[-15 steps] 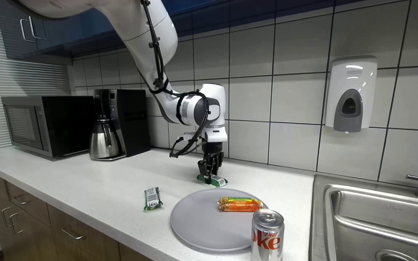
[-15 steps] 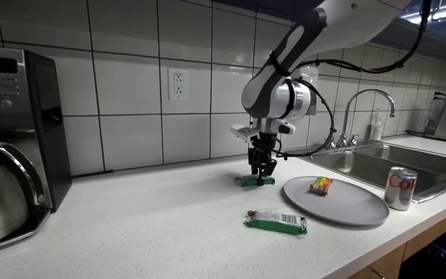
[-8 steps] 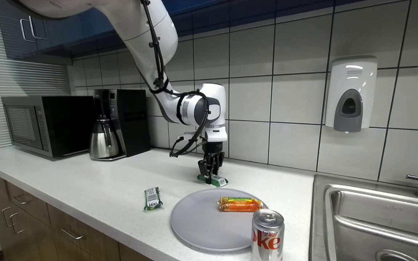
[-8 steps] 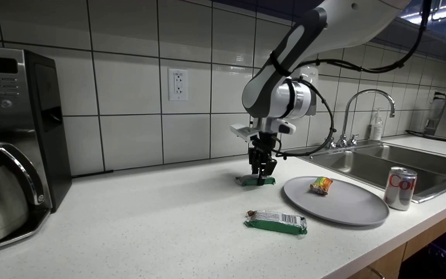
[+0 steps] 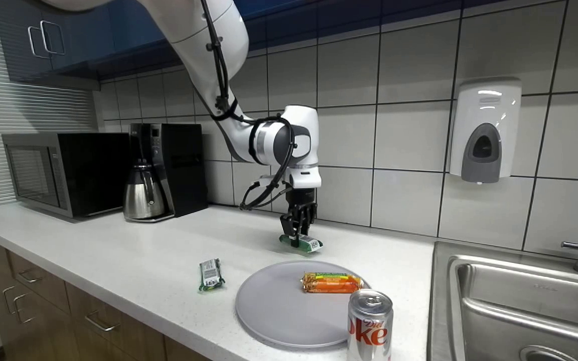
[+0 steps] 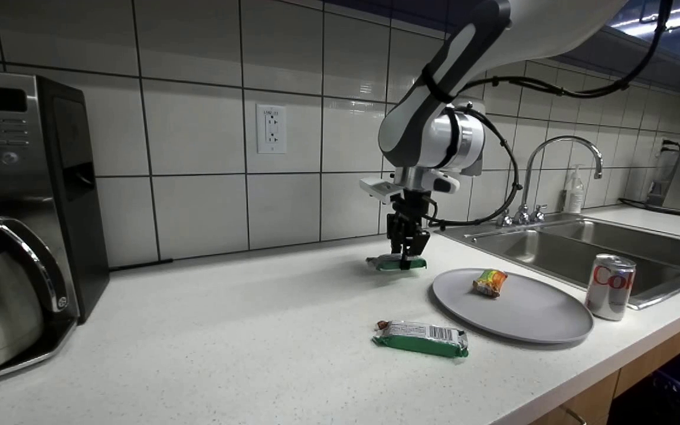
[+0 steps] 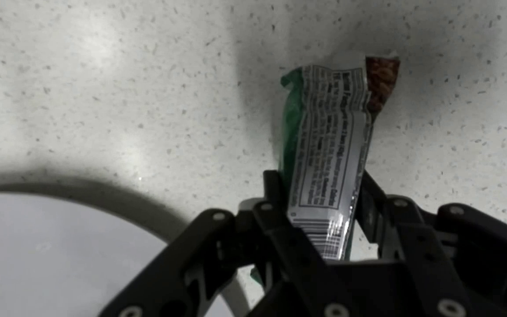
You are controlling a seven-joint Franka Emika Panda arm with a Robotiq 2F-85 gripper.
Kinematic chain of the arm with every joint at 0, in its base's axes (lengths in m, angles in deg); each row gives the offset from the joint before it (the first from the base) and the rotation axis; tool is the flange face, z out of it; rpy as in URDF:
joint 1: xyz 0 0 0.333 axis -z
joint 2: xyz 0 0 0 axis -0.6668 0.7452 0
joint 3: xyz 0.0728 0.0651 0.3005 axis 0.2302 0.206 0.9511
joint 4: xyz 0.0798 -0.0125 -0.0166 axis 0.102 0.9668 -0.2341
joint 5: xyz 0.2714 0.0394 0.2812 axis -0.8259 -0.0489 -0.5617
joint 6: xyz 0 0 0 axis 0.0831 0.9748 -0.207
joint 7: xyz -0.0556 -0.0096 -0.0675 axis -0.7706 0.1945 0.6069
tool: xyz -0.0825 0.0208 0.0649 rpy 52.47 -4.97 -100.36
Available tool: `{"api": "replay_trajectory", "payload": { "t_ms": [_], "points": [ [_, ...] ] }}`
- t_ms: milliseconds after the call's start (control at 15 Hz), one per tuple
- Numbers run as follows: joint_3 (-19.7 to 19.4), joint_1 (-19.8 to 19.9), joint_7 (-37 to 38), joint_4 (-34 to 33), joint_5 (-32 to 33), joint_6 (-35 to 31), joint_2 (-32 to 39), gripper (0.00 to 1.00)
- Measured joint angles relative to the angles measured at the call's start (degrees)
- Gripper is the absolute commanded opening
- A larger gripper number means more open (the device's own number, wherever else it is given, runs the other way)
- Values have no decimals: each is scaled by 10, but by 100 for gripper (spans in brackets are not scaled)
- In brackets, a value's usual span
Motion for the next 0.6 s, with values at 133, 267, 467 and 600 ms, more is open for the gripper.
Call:
{"api": "replay_trajectory", "payload": {
  "t_ms": [133,267,467,600],
  "points": [
    [1,5,-11,10,0,1,-12,18],
    [1,10,-23,23,0,1,-25,18],
    [1,15,-46,48,0,1,-44,18],
    [1,17,-65,68,0,1,-57,18]
  ]
}}
